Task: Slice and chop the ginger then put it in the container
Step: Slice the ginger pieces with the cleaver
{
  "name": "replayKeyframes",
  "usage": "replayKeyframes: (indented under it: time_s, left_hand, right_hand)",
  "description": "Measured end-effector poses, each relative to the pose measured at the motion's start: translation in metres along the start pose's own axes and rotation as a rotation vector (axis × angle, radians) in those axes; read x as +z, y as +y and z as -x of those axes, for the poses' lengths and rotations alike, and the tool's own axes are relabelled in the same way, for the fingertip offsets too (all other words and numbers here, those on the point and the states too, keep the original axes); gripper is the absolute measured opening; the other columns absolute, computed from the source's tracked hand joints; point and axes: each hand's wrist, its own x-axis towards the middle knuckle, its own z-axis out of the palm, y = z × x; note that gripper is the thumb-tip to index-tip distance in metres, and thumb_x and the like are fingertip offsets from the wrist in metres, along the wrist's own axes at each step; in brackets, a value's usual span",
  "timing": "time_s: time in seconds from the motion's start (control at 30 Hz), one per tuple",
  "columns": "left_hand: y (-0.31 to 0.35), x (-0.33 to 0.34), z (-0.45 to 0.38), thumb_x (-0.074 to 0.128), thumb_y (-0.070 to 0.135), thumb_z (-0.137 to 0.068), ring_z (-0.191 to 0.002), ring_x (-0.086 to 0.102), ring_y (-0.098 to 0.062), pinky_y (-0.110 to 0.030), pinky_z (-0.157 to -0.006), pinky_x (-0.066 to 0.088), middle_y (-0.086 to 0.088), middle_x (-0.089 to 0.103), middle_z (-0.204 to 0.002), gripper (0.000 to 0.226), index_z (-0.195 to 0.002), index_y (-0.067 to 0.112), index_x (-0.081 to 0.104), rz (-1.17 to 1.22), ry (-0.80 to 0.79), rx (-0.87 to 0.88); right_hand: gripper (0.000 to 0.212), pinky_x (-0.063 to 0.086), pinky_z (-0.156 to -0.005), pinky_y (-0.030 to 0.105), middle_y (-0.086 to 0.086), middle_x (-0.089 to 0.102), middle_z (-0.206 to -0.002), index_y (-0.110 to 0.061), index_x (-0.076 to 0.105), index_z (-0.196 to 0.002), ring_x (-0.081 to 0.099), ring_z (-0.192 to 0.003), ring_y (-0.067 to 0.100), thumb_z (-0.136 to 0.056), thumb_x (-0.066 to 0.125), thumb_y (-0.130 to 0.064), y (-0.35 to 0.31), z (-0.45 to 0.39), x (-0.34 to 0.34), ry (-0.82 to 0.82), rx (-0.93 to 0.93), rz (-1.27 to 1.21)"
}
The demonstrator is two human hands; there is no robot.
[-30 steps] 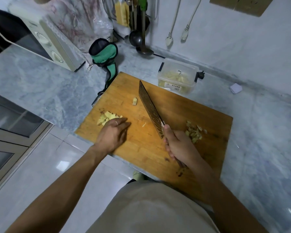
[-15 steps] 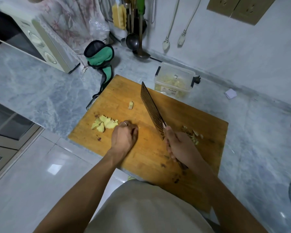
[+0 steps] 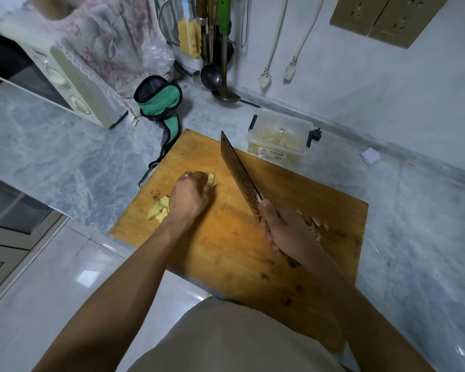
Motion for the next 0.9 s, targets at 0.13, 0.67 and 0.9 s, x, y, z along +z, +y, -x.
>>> replayKeyframes:
  time_s: [0.13,0.67,0.9]
  left_hand:
    - [-0.012,0.028,-0.032,0.057,0.031,-0.09,-0.085,0.068,-0.021,-0.04,-0.075,0.061,-0.001,0.068,-0.101,0.023,-0.112,0.038,0.061,0.112,-0.088,-0.046]
    - [0.035,0.054,0.096,0.07,0.012,-0.089,-0.094,0.064,-0.01,-0.015,-0.089,0.044,0.008,0.071,-0.094,0.014,-0.101,0.018,0.076,0.642,0.06,-0.459]
    - [0.044,0.058,0.1,0.08,0.017,-0.082,-0.072,0.061,-0.006,-0.015,-0.075,0.048,0.003,0.072,-0.08,0.01,-0.078,0.01,0.074,0.619,0.087,-0.474]
  right_hand:
    - [0.064,0.042,-0.048,0.026,0.001,0.053,-0.055,-0.012,0.057,-0.071,0.049,-0.043,0.012,-0.103,0.028,-0.059,-0.001,0.001,-0.004,0.01,-0.025,0.032]
    - [0.057,0.047,-0.064,0.035,0.003,0.058,-0.066,-0.015,0.059,-0.074,0.056,-0.057,0.015,-0.103,0.034,-0.057,0.05,0.036,0.01,-0.02,0.094,0.006]
    - [0.056,0.048,-0.066,0.036,0.0,0.057,-0.064,-0.019,0.058,-0.072,0.056,-0.058,0.015,-0.103,0.035,-0.059,0.06,0.042,0.002,-0.047,0.077,0.009]
